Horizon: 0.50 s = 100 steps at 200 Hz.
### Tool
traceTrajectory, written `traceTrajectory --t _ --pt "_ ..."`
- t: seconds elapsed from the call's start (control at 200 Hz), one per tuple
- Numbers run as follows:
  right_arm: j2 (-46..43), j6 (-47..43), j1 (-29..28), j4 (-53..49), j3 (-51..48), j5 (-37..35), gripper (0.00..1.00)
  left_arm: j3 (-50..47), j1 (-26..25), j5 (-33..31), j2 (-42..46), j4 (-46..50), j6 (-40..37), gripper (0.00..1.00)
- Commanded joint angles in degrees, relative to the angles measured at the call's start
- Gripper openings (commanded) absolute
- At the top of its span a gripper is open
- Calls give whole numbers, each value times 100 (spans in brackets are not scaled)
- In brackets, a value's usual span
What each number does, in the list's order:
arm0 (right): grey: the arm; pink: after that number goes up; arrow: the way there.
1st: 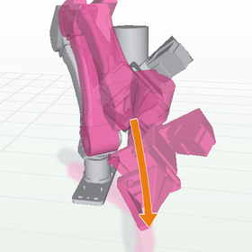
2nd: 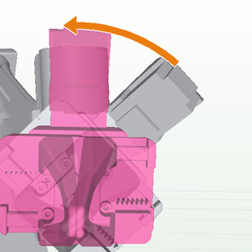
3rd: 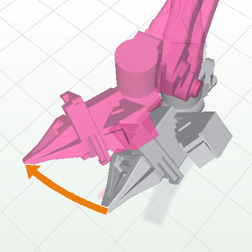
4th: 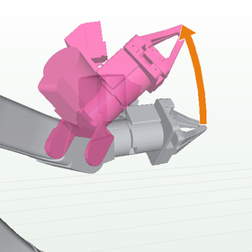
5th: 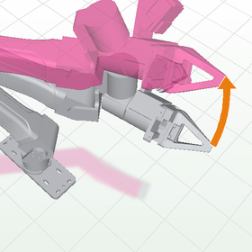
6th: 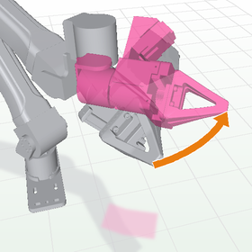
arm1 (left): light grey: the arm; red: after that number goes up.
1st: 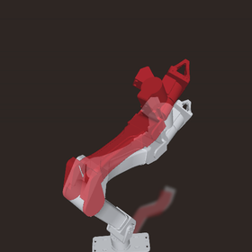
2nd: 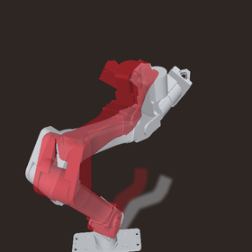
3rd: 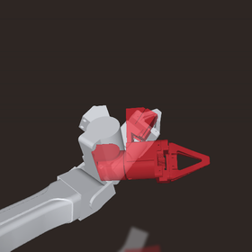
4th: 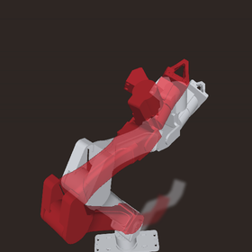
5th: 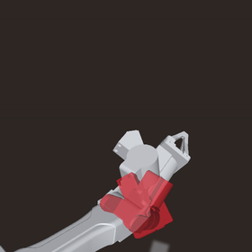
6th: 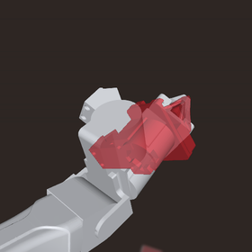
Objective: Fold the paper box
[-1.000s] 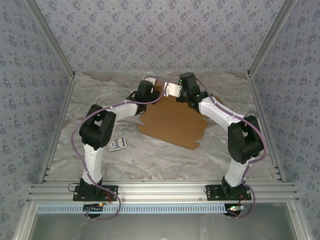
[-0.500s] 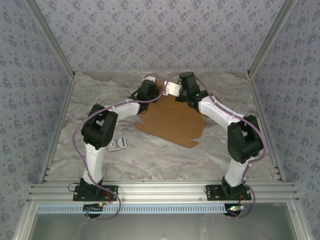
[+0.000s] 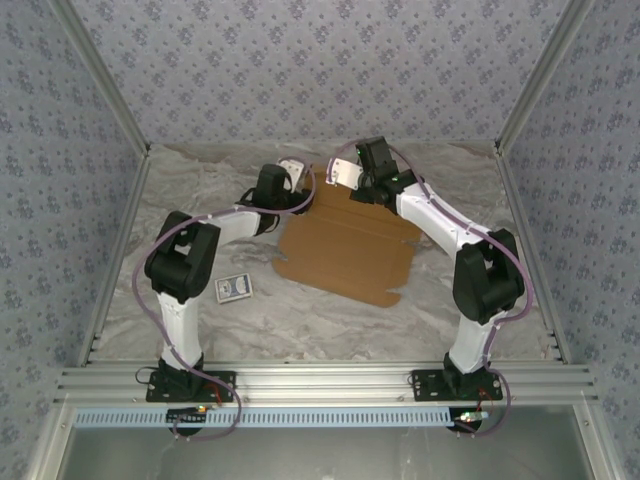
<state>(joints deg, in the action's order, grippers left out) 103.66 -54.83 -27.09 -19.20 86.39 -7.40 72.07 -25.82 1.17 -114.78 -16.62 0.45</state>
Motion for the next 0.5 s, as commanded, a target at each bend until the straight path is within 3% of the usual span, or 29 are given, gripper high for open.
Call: traceTrajectory --t 0.0,0.195,0.495 --pt "254 236 37 -988 17 118 0 -110 169 651 253 -96 -174 75" --pt "295 242 36 -1006 36 133 0 12 210 1082 76 -6 -156 76" --pt "339 253 37 -1027 80 160 0 431 210 946 -285 496 -99 79"
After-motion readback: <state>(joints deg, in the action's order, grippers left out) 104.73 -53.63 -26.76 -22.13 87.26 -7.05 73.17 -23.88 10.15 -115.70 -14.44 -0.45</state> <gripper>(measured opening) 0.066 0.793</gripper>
